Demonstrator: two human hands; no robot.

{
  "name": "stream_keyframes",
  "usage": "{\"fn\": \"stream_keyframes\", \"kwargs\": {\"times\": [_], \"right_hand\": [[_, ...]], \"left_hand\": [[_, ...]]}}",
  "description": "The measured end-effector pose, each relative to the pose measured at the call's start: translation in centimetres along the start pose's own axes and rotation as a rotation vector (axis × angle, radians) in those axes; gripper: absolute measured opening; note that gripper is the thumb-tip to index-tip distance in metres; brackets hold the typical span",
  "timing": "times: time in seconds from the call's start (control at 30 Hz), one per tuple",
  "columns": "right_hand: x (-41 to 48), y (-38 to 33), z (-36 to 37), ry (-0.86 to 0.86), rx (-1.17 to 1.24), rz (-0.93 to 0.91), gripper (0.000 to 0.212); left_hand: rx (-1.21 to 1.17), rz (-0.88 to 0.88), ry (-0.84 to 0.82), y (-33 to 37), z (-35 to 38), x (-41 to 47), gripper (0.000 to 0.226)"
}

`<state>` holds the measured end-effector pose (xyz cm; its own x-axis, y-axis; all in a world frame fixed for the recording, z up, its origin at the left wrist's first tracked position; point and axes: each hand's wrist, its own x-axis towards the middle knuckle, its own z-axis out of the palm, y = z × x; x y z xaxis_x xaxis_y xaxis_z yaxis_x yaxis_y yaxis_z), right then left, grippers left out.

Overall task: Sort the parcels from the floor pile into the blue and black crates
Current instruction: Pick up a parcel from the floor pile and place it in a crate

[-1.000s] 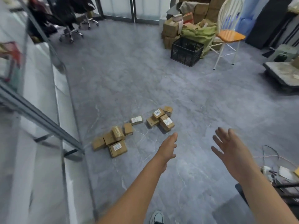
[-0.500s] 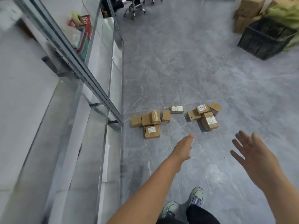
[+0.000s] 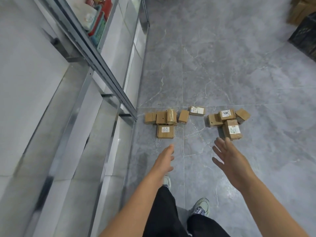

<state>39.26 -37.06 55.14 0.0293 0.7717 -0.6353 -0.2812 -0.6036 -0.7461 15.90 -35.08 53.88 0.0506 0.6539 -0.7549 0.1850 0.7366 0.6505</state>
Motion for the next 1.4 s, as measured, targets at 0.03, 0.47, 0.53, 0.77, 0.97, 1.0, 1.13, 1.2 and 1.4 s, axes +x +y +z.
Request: {"fn": "stream_keyframes", "kwargs": {"times": [0.03, 0.47, 0.53, 0.77, 0.97, 1.0, 1.13, 1.2, 1.4], "right_hand": [[0.9, 0.0, 0.4, -0.006, -0.019, 0.010, 0.076], [20.8, 1.7, 10.4, 0.059, -0.105, 0.202, 0.083], [24.8, 2.6, 12.4, 0.086, -0.112, 0.235, 0.082], [38.7, 7.9, 15.4, 0.156, -0.095, 0.351, 0.069], [51.6, 15.2, 14.8, 0.207, -0.107, 0.461, 0.062], [53.7, 16.6, 14.6, 0.205, -0.119, 0.480, 0.062], [61.8, 22.5, 14.1, 0.192, -0.173, 0.536, 0.060], [65.9, 25.7, 13.5, 0.198, -0.200, 0.558, 0.056], [74.3, 32.8, 12.0, 0.200, -0.239, 0.582, 0.017]], "left_hand": [[-0.011, -0.011, 0.013, -0.2, -0.6, 0.6, 0.064], [-0.077, -0.276, 0.042, 1.1, -11.7, 19.4, 0.044], [-0.058, -0.283, 0.041, 1.9, -13.8, 23.7, 0.025], [0.100, -0.342, 0.031, 1.3, -19.9, 39.2, 0.061], [0.173, -0.391, 0.044, -3.1, -20.4, 52.3, 0.062], [0.182, -0.394, 0.040, -4.1, -20.1, 54.4, 0.061], [0.213, -0.424, 0.020, -8.1, -18.8, 62.3, 0.060], [0.193, -0.451, 0.044, -10.5, -18.1, 66.4, 0.060], [0.147, -0.473, 0.105, -15.7, -16.2, 75.7, 0.060]]}}
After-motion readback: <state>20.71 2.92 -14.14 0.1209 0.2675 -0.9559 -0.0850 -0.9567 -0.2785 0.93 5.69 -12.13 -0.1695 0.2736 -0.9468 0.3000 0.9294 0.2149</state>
